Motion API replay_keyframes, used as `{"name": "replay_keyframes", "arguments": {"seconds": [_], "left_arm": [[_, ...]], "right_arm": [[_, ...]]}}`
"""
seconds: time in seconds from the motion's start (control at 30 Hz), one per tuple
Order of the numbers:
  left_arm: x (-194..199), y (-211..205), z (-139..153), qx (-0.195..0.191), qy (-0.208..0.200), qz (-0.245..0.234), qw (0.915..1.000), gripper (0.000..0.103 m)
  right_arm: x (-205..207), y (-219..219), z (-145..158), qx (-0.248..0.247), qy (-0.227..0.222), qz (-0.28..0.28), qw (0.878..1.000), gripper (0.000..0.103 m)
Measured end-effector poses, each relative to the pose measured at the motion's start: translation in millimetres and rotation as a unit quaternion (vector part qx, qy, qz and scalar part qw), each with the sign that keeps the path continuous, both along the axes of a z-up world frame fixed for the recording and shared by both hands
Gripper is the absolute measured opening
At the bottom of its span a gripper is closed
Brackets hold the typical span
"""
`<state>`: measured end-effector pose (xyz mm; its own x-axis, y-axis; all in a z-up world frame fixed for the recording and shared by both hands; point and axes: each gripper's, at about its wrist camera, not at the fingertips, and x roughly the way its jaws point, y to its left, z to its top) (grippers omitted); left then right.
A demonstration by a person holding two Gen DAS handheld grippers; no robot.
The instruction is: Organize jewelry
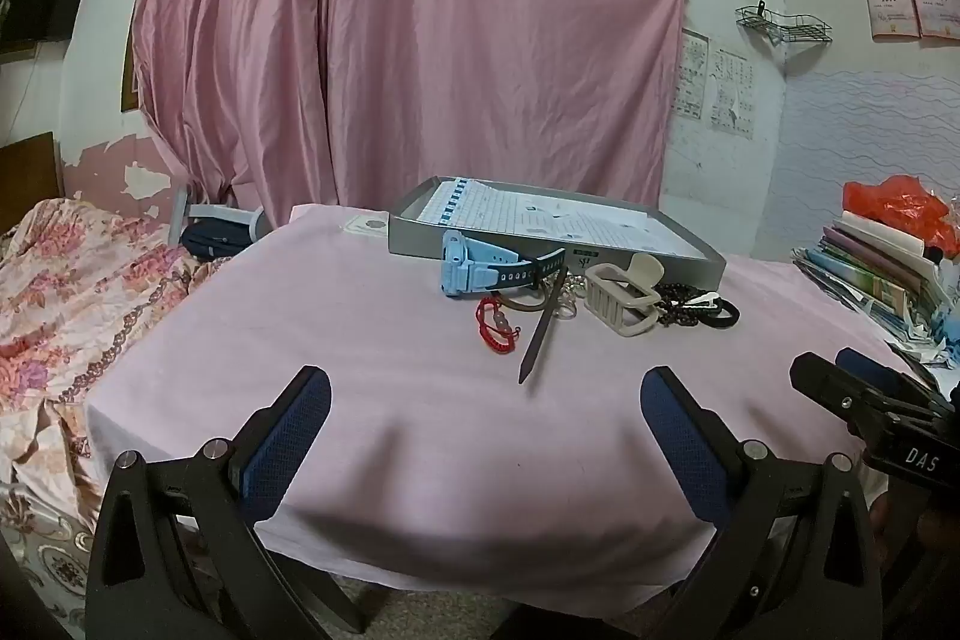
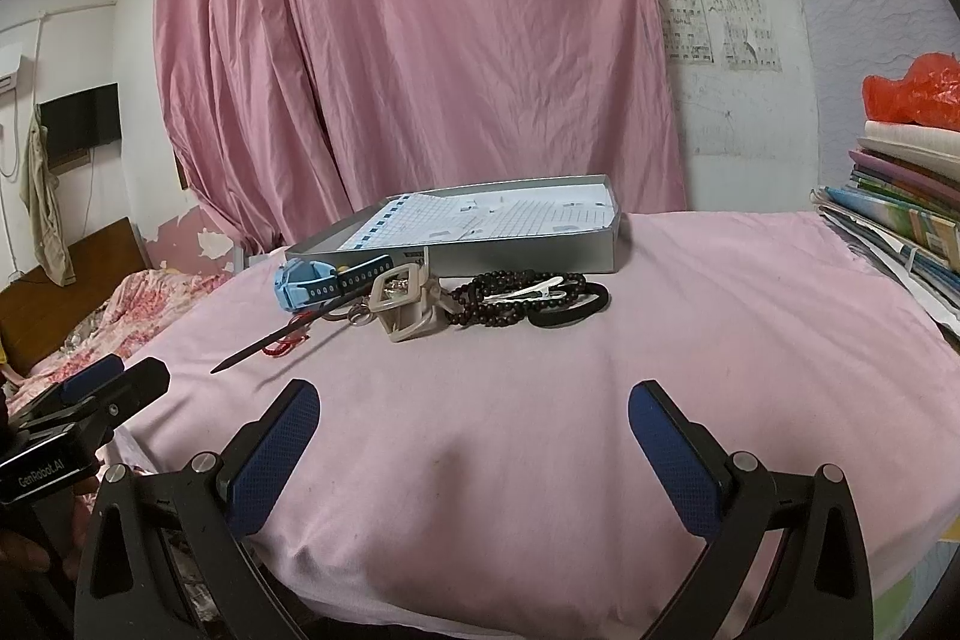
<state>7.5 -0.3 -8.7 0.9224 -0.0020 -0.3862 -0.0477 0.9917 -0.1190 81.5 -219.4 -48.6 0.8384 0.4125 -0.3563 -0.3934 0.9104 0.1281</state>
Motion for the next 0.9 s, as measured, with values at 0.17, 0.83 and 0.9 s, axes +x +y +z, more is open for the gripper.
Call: {"name": "replay_keyframes", "arguments": {"seconds": [0.17,0.83,0.9], "left_arm": [[0.9,-0.1,-0.5,0.000,0.001,0.000,1.0000,0.101],[0.6,-0.7,1.5,0.000,0.001,0.001,1.0000,0.101],[0.2,-0.7,2.1,0.000,0.002,0.001,1.0000,0.101]], "right_arm": [[-0.4,-0.1,-1.0,0.000,0.000,0.000,1.000,0.103],[0.5,-0.7,-1.8,0.001,0.003,0.000,1.000,0.103],[0.6,-0.8,-1.8,0.001,0.003,0.000,1.000,0.103]]}}
